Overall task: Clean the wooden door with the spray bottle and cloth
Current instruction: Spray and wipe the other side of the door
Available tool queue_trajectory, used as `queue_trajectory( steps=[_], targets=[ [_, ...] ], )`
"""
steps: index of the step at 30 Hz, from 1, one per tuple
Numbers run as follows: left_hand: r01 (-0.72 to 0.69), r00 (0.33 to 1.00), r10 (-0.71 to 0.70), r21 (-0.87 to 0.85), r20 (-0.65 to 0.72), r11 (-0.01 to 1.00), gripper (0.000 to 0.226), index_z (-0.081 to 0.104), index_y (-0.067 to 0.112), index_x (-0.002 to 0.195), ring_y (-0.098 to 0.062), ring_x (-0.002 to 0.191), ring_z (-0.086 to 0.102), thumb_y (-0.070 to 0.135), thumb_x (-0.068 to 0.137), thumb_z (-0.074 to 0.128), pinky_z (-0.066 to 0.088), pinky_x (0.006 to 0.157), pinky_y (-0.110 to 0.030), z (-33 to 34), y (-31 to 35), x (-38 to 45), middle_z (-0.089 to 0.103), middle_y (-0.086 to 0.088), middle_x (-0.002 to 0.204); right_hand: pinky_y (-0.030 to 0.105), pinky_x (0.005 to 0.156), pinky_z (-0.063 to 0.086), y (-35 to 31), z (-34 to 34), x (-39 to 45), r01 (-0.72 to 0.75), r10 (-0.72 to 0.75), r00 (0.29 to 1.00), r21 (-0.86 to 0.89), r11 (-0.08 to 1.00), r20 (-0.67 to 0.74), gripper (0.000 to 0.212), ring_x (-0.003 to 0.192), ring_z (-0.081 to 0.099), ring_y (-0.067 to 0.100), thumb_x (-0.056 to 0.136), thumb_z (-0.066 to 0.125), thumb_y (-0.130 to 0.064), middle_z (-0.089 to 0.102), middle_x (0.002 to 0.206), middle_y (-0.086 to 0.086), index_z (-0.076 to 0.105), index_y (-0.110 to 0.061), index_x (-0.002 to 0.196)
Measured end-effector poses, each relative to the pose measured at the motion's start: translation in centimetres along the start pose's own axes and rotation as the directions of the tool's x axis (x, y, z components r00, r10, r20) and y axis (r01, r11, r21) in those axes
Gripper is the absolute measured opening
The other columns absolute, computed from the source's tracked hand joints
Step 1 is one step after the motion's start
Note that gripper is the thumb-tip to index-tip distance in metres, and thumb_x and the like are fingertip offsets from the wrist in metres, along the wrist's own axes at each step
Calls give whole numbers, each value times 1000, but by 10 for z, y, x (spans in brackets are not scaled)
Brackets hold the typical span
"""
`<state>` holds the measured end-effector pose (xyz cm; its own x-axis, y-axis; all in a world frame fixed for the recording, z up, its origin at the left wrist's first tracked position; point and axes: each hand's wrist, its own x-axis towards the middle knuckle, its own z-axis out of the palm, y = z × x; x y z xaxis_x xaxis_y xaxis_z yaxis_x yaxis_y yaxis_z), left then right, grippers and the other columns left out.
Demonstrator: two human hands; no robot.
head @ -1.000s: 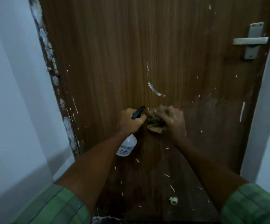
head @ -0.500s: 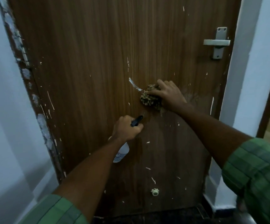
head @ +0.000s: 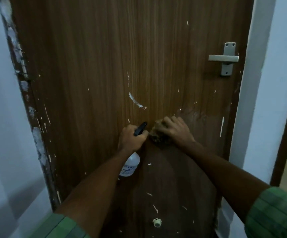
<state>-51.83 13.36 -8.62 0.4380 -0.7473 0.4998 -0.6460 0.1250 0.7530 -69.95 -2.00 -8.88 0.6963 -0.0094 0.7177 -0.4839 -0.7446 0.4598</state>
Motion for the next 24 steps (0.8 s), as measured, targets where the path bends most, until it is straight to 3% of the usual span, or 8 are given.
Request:
queue_trajectory(
  steps=[3, 5, 10, 12, 14, 16, 18, 24],
  targets=[
    [34, 999, -37, -81, -29, 996, 23, 71, 0, 88, -19, 53, 64, 21, 99, 71, 52, 50, -30, 16, 14, 2, 72, -24, 79, 39, 84, 41, 20, -27, 28, -337, 367, 910, 172, 926, -193, 52, 104, 52, 30, 83, 68, -31, 54, 127, 14, 64, -23, 135],
    [27, 997, -34, -103, -62, 994, 25, 71, -2, 85, -15, 49, 62, 19, 99, 71, 48, 46, -27, 25, 25, 6, 70, -23, 74, 38, 84, 44, 14, -20, 19, -365, 405, 895, 217, 905, -185, 62, 105, 49, 28, 80, 66, -44, 53, 129, 14, 62, -25, 139],
    [13, 998, -19, -91, -67, 996, 29, 70, -5, 79, -22, 48, 59, 18, 97, 69, 49, 48, -32, 41, 41, 16, 68, -25, 70, 42, 77, 50, 5, 25, -43, 154, -155, 987, 41, 987, 37, 59, 97, 52, 27, 74, 87, -26, 51, 127, 8, 66, -31, 129],
    [-12, 999, 7, -104, -49, 995, 29, 70, -3, 79, -21, 47, 59, 18, 98, 69, 49, 48, -31, 52, 49, 17, 67, -22, 67, 44, 78, 50, 27, 11, -34, 189, -189, 982, -10, 982, 9, 58, 97, 56, 29, 78, 82, -22, 51, 125, 9, 64, -30, 132],
    [-38, 999, 36, -91, -30, 995, 29, 70, 1, 77, -15, 43, 59, 19, 100, 69, 46, 44, -27, 59, 56, 18, 66, -15, 63, 41, 80, 47, 45, -12, -11, -51, 54, 991, 29, 998, -123, 54, 99, 54, 27, 83, 77, -28, 52, 124, 9, 62, -27, 135],
    [-62, 998, 61, -76, -17, 995, 31, 69, -1, 76, -16, 42, 59, 20, 99, 69, 47, 43, -28, 62, 59, 21, 68, -18, 64, 37, 82, 45, 50, -26, 5, -348, 385, 900, 196, 917, -206, 49, 102, 51, 25, 85, 68, -28, 53, 125, 8, 64, -25, 133],
    [-85, 996, 84, -57, -15, 995, 30, 70, -2, 78, -19, 44, 60, 21, 98, 69, 49, 45, -33, 65, 59, 26, 68, -21, 67, 36, 80, 48, 37, -18, -1, -450, 505, 845, 275, 850, -179, 51, 103, 51, 25, 84, 68, -25, 51, 127, 8, 63, -27, 134],
    [-111, 994, 111, -19, 8, 994, 30, 70, -2, 79, -30, 53, 61, 21, 97, 69, 56, 53, -53, 71, 64, 29, 68, -24, 70, 44, 83, 49, 42, 12, -61, -51, 47, 998, 76, 996, 48, 67, 103, 54, 29, 73, 87, -39, 49, 128, 9, 60, -33, 135]
  ],
)
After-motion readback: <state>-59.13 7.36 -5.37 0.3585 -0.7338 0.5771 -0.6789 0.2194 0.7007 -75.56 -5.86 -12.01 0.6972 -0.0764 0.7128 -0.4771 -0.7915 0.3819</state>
